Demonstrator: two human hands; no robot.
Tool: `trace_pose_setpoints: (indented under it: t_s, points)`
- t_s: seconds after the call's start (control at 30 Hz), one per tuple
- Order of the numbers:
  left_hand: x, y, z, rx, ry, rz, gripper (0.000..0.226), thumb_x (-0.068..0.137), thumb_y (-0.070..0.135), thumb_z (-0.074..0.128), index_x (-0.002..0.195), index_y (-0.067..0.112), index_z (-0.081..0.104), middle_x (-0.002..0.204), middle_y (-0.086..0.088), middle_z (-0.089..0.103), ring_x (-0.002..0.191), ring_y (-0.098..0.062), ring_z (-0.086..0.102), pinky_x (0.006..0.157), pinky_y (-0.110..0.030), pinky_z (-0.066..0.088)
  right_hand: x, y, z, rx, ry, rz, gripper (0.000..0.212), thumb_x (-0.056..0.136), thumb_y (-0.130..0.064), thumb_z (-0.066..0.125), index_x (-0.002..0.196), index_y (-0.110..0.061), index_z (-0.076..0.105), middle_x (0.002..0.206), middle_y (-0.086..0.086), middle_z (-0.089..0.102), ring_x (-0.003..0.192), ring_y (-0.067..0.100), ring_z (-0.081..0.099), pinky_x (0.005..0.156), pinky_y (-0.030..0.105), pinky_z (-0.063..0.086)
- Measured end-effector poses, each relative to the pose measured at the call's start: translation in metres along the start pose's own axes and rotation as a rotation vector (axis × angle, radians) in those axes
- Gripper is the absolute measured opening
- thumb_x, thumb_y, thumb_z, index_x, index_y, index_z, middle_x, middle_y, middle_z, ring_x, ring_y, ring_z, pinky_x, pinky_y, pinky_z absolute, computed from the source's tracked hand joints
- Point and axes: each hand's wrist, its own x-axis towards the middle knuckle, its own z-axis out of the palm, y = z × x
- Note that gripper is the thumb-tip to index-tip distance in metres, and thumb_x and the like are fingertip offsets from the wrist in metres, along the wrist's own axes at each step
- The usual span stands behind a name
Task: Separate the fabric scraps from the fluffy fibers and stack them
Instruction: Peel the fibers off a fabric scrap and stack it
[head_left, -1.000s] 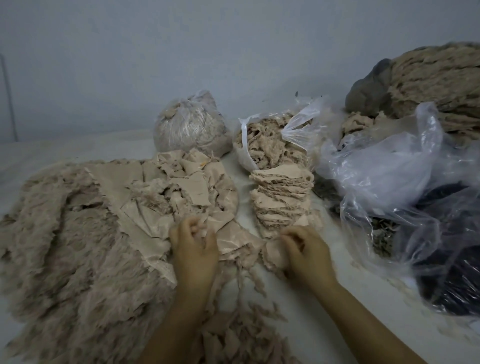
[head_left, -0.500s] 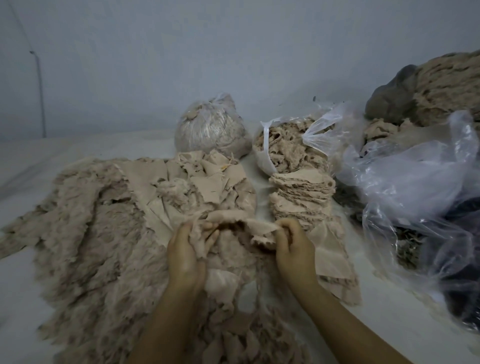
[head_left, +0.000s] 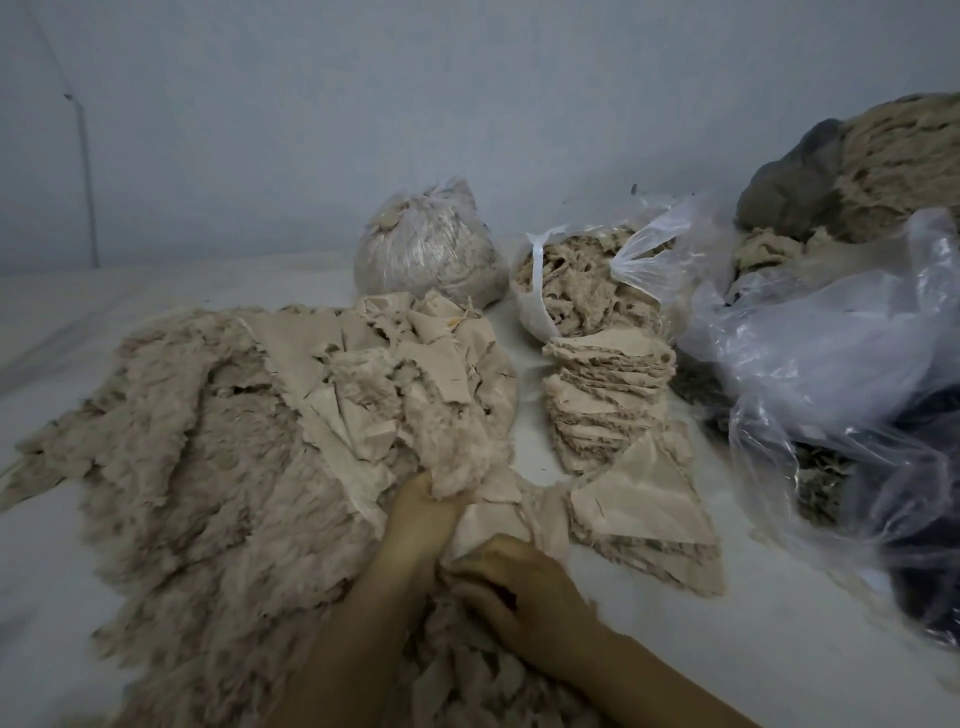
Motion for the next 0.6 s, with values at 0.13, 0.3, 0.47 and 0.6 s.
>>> trace_pose_setpoints:
  t_s: [0.13, 0.3, 0.47, 0.6]
  points:
    - [0.003, 0.010, -0.001, -0.431, -0.042, -0.146, 0.023, 0.090, -0.008, 0.049, 0.100, 0.006, 0.065, 0.082, -0.012, 0.073, 0.069, -0.021, 0.071, 0.052, -0.029, 0.058, 0.003, 0.003, -0.015, 0.189, 0.245, 0.294, 0.033, 0.094, -0.039, 0.051, 0.075, -0.014, 0.061, 0.070, -0.003, 0.059, 0.067, 0.011, 0.054, 0.065, 0.026, 0.045]
    - [0.007, 0.011, -0.004, -0.691, -0.210, -0.356, 0.026, 0.096, 0.006, 0.039, 0.091, -0.003, 0.063, 0.090, -0.021, 0.063, 0.074, -0.029, 0.066, 0.064, -0.034, 0.058, 0.015, 0.011, -0.026, 0.787, 0.341, 0.866, 0.039, 0.092, -0.040, 0.056, 0.067, -0.012, 0.045, 0.058, 0.005, 0.045, 0.049, 0.016, 0.046, 0.045, 0.026, 0.040]
    - [0.007, 0.013, -0.006, -0.790, -0.391, -0.490, 0.066, 0.094, 0.051, 0.039, 0.086, -0.006, 0.072, 0.090, -0.024, 0.069, 0.080, -0.035, 0.070, 0.072, -0.042, 0.059, 0.020, 0.008, -0.021, 0.820, 0.247, 0.851, 0.031, 0.090, -0.033, 0.063, 0.120, -0.026, 0.055, 0.088, 0.003, 0.061, 0.066, 0.009, 0.061, 0.057, 0.021, 0.050]
    - [0.005, 0.018, -0.009, -0.764, -0.490, -0.386, 0.091, 0.076, 0.071, 0.052, 0.131, 0.000, 0.053, 0.135, -0.027, 0.049, 0.128, -0.039, 0.046, 0.113, -0.051, 0.029, 0.024, 0.009, -0.028, 0.682, 0.186, 0.605, 0.039, 0.077, -0.021, 0.078, 0.113, -0.028, 0.064, 0.096, 0.004, 0.052, 0.082, 0.015, 0.054, 0.074, 0.018, 0.047]
